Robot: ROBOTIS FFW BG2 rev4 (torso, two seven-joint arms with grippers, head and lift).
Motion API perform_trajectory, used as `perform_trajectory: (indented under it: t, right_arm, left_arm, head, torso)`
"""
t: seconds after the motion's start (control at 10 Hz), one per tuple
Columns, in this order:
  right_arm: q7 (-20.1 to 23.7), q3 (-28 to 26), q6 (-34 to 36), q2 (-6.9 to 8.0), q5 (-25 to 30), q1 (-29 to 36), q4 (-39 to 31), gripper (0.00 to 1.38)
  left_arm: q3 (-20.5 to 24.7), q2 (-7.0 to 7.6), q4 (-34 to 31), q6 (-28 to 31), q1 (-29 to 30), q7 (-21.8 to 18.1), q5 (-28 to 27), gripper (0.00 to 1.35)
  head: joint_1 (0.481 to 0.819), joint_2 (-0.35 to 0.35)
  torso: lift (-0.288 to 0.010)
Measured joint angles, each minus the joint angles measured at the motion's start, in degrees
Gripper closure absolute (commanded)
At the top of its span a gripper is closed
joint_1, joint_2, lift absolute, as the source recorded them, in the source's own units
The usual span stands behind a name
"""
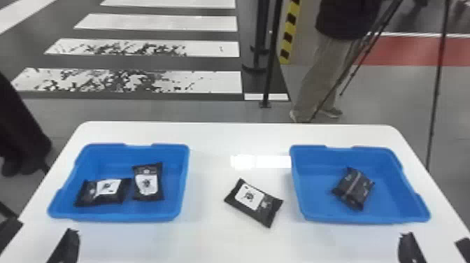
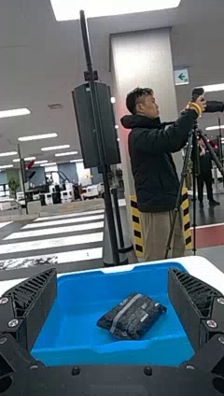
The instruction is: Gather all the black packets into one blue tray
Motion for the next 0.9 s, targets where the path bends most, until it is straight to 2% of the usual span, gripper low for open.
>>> perform_trajectory:
  t: [0.7,0.9]
  right_arm:
    - [0.00,0.16,0.00,0.00,-0.07,0.10,0.03,0.15]
    - [0.00,0.16,0.00,0.00,-0.16,0.11,0.03,0.15]
  left_arm:
    - [-0.09,0.22,0.00,-0.18,-0.07,0.00,-0.20,0.20]
    - [-0.78,0.85,-0.31,1.13,-0.90,0.00,-1.05,0.20]
  head:
    - [0.695,-0.019]
    - [0.695,-0.034]
  torso:
    - [-0.110]
    - [-0.110]
